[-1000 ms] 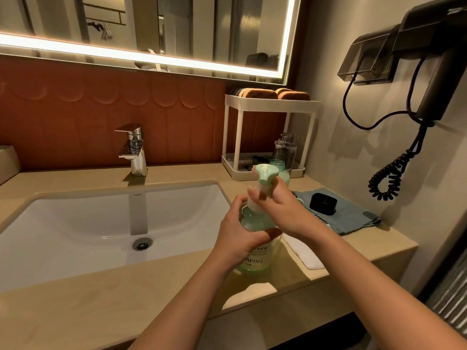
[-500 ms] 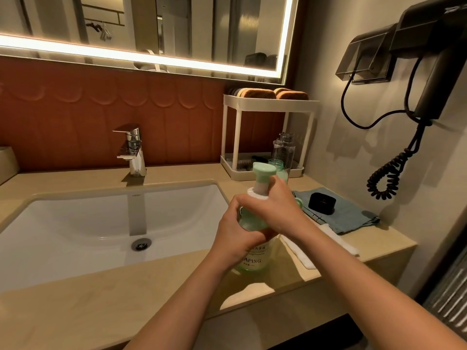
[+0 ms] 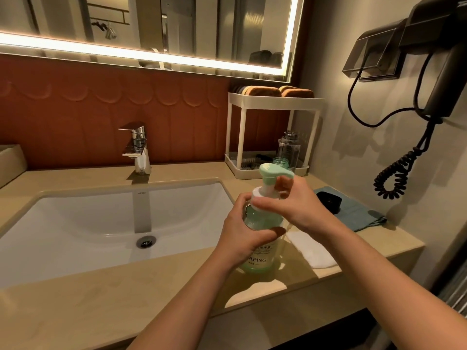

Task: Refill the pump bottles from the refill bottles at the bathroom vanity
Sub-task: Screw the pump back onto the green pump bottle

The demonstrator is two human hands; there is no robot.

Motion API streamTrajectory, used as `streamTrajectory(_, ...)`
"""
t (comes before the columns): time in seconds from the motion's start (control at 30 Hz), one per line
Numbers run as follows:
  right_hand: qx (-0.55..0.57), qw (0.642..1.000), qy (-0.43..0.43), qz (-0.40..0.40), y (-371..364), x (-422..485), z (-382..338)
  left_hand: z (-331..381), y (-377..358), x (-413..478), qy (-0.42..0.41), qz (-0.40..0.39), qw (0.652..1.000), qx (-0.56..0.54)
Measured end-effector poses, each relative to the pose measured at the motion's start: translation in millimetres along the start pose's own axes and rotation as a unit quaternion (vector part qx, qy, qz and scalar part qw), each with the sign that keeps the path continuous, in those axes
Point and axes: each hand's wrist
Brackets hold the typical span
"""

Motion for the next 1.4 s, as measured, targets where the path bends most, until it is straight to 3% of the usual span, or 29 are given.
streamTrajectory(0.17, -0.034, 0.997, -0.062, -0.018, -19.0, 5.9, 0.1, 0.1, -0.4, 1.7, 0.008, 0.011, 1.000, 0.006)
streamTrajectory(0.33, 0.028, 0.990, -0.035, -0.132, -3.7, 1.2, 3.3, 1.1, 0.9, 0.5, 0.002, 0.003, 1.000, -0.002)
streamTrajectory(0.43, 0.031, 0.986, -0.014, -0.161, 6.2, -5.1, 11.5, 1.2, 0.7, -1.2, 0.002, 0.001, 1.000, -0.008)
streamTrajectory(0.67, -0.046, 0.997, 0.048, -0.040, 12.1, 6.8, 2.0, 0.6, 2.5, -0.7, -0.006, -0.008, 1.000, -0.011)
streamTrajectory(0.73, -0.050, 0.997, 0.044, -0.038, 4.3, 11.6, 1.4, -0.2, 1.8, 0.0, -0.002, -0.007, 1.000, -0.006)
streamTrajectory(1.0, 0.044, 0.967, 0.036, -0.249, 3.5, 25.0, 6.2, 1.9, 10.5, 4.5, 0.047, -0.057, 0.997, -0.012)
streamTrajectory(1.17, 0.056, 0.980, 0.019, -0.190, -2.2, 24.5, 6.1, -2.3, 12.3, 7.9, 0.050, -0.062, 0.997, -0.015)
streamTrajectory(1.4, 0.009, 1.000, 0.000, -0.008, -21.8, 9.0, 4.0, -9.3, 7.9, 7.4, 0.027, -0.027, 0.999, 0.011)
Point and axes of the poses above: each hand's wrist, its own x-axis towards the middle knuckle, its own y-axis out of the back of the hand, z = x × y, and after that the axes turned 15 degrees about -x, right-handed
